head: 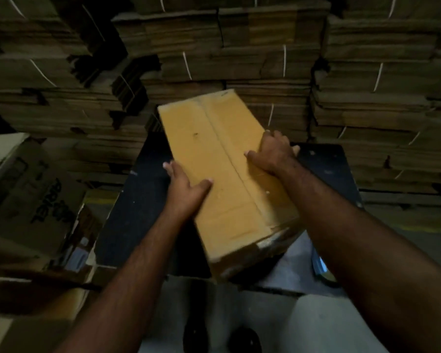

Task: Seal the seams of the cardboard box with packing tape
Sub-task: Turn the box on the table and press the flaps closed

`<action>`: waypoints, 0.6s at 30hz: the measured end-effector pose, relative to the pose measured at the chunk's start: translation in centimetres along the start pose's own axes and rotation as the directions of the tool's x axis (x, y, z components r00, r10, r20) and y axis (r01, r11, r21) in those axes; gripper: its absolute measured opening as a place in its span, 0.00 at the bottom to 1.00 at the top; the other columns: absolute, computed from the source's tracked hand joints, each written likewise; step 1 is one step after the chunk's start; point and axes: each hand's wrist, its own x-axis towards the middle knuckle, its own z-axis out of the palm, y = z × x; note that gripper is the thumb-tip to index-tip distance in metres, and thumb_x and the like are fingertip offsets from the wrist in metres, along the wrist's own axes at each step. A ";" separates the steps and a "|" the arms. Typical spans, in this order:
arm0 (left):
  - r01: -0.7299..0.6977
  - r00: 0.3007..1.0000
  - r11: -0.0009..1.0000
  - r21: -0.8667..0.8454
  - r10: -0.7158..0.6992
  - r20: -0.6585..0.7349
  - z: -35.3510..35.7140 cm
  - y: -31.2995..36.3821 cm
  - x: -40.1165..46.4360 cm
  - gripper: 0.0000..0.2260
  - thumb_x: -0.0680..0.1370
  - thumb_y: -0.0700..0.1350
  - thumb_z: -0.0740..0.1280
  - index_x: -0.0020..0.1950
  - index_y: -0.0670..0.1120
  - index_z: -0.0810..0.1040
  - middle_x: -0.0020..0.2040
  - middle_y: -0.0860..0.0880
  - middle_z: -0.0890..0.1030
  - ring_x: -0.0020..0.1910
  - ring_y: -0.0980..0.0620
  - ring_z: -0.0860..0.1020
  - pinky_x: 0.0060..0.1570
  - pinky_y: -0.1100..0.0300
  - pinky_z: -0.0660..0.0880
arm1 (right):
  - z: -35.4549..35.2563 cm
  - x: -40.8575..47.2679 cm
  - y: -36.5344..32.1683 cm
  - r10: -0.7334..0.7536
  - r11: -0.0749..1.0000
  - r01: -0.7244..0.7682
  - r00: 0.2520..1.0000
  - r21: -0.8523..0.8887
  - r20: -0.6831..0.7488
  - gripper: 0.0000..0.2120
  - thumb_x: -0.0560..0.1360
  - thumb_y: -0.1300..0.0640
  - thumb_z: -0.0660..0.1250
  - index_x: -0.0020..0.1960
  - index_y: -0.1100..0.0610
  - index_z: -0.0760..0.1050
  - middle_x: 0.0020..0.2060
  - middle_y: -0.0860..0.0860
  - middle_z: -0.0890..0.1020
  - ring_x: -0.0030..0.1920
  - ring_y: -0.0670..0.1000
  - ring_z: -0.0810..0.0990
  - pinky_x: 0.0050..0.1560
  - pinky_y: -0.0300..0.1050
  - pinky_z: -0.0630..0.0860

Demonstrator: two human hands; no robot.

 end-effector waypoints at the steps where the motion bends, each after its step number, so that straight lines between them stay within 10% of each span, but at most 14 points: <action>1: 0.030 0.999 0.996 -0.084 -0.026 0.047 0.0 -0.1 -0.8 0.54 0.72 0.61 0.72 0.81 0.48 0.35 0.82 0.44 0.49 0.75 0.47 0.62 0.74 0.46 0.63 | 0.1 1.0 -0.8 -0.032 0.999 0.032 0.999 0.002 0.023 0.37 0.75 0.38 0.65 0.75 0.57 0.61 0.72 0.57 0.66 0.70 0.59 0.65 0.67 0.62 0.61; 4: 0.143 0.975 0.914 -0.379 -0.065 0.212 0.1 -0.2 -3.8 0.60 0.66 0.64 0.77 0.80 0.54 0.33 0.80 0.49 0.59 0.74 0.52 0.64 0.73 0.51 0.64 | 0.8 3.6 -3.1 -0.121 0.992 0.122 0.991 -0.029 0.057 0.35 0.77 0.38 0.63 0.77 0.54 0.58 0.74 0.56 0.63 0.72 0.59 0.62 0.68 0.63 0.59; 8: 0.238 0.925 0.805 -0.543 -0.018 0.379 1.6 0.0 -7.5 0.46 0.77 0.40 0.70 0.80 0.57 0.38 0.81 0.56 0.46 0.76 0.54 0.59 0.65 0.62 0.65 | 1.6 5.6 -5.5 -0.223 0.972 0.228 0.972 -0.059 0.075 0.32 0.80 0.40 0.57 0.79 0.50 0.53 0.78 0.54 0.58 0.77 0.56 0.54 0.75 0.64 0.45; 11: 0.146 0.954 0.818 -0.556 0.032 0.297 1.6 -0.7 -8.0 0.34 0.78 0.37 0.69 0.80 0.51 0.58 0.78 0.63 0.55 0.75 0.54 0.65 0.61 0.66 0.72 | 2.0 6.3 -6.1 -0.234 0.967 0.242 0.967 -0.082 0.097 0.31 0.81 0.40 0.54 0.80 0.50 0.50 0.79 0.53 0.53 0.79 0.54 0.49 0.75 0.63 0.43; 14: -0.079 0.996 0.902 -0.425 0.084 -0.009 -1.2 -1.5 -6.9 0.09 0.79 0.38 0.68 0.56 0.49 0.82 0.57 0.56 0.84 0.58 0.57 0.80 0.53 0.62 0.78 | 2.2 5.2 -6.2 -0.189 0.980 0.192 0.981 -0.058 0.047 0.31 0.81 0.41 0.55 0.80 0.50 0.52 0.80 0.52 0.53 0.79 0.54 0.48 0.75 0.63 0.46; 18: -0.557 0.822 0.825 0.096 0.564 -0.074 -6.3 0.3 0.3 0.12 0.79 0.48 0.63 0.58 0.46 0.80 0.56 0.51 0.81 0.55 0.55 0.79 0.56 0.56 0.77 | 2.9 0.1 -8.0 -0.085 0.996 0.088 0.992 0.032 -0.099 0.31 0.81 0.40 0.54 0.79 0.53 0.55 0.79 0.54 0.55 0.78 0.55 0.51 0.75 0.61 0.50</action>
